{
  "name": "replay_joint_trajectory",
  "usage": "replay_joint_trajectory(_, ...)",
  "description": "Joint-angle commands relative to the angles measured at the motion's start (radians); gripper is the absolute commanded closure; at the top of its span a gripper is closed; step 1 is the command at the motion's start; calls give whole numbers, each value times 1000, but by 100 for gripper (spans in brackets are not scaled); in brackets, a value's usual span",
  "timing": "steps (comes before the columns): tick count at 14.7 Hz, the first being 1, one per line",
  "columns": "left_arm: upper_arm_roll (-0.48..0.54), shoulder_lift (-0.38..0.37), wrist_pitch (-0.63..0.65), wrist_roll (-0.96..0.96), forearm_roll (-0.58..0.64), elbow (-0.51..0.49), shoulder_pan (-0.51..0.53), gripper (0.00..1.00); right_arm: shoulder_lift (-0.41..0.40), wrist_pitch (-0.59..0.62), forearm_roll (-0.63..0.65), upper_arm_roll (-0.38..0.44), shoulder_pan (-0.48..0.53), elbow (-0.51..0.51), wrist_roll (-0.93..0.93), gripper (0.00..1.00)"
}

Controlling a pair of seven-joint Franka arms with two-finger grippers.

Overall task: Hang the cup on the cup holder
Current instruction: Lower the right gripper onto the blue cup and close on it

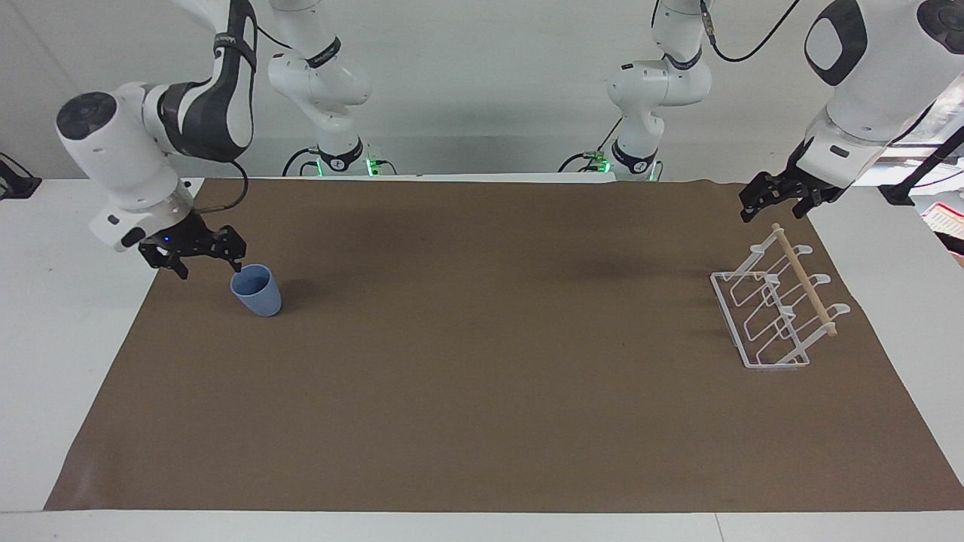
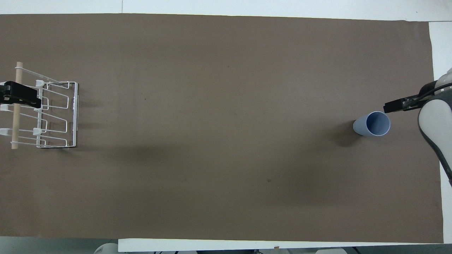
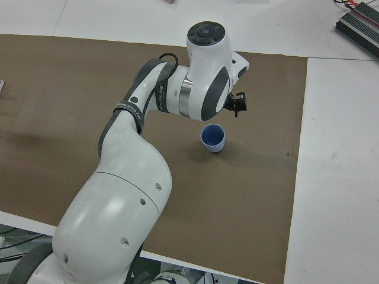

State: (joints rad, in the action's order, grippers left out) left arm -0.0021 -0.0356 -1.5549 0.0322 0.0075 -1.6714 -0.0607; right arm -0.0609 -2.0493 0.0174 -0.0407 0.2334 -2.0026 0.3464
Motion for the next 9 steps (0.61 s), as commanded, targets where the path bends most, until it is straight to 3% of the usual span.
replay_joint_trajectory(1,1,-26,-19,8,-9,-34,4,0,-28,-35,-16,-10,26,-18,43,6)
replay_joint_trajectory(7,1,-26,-19,8,-9,-33,4,0,-36,-74,-25,-10,54,-106,51,9)
replay_joint_trajectory(9,1,-26,-19,8,-9,-33,4,0,-28,-100,-25,-10,52,-146,59,19)
